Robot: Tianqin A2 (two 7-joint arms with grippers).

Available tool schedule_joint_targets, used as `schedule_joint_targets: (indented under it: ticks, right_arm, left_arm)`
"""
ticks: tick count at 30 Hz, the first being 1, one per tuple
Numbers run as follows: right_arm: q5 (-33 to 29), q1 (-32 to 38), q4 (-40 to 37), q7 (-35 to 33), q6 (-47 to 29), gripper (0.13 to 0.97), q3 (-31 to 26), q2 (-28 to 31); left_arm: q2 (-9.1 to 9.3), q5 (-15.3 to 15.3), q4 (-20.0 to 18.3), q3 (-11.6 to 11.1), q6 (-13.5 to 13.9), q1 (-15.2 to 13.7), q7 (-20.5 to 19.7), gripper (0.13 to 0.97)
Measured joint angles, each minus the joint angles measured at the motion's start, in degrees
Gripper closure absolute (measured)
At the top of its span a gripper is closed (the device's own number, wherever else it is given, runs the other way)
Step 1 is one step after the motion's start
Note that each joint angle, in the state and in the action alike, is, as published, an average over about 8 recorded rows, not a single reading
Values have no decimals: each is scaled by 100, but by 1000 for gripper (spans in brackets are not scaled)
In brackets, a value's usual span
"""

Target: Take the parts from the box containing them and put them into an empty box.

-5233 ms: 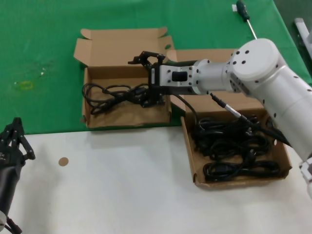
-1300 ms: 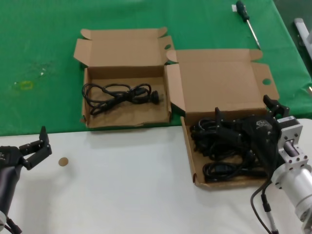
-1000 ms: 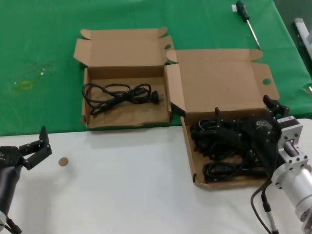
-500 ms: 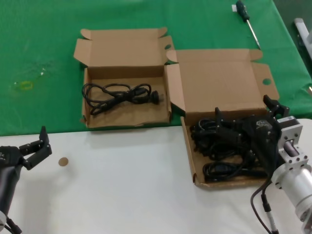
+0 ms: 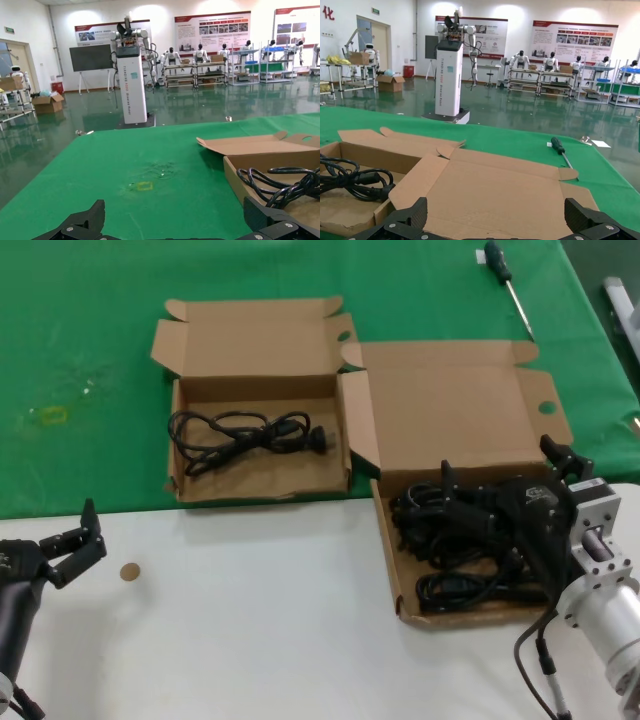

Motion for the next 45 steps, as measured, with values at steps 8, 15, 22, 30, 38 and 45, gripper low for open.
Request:
schedule_joint_targets:
  ticks: [8,15,22,30,38,45]
  right_arm:
    - [0,0,0,0,0,129,0,0]
    - [0,0,0,0,0,129,0,0]
    - [0,0,0,0,0,129,0,0]
    - [0,0,0,0,0,129,0,0]
    - [0,0,0,0,0,129,0,0]
    - [0,0,0,0,0,129,0,0]
  left_arm:
    - [0,0,0,0,0,0,0,132]
    - [0,0,0,0,0,0,0,132]
    - [0,0,0,0,0,0,0,132]
    - [0,0,0,0,0,0,0,132]
    - [0,0,0,0,0,0,0,132]
    - [0,0,0,0,0,0,0,132]
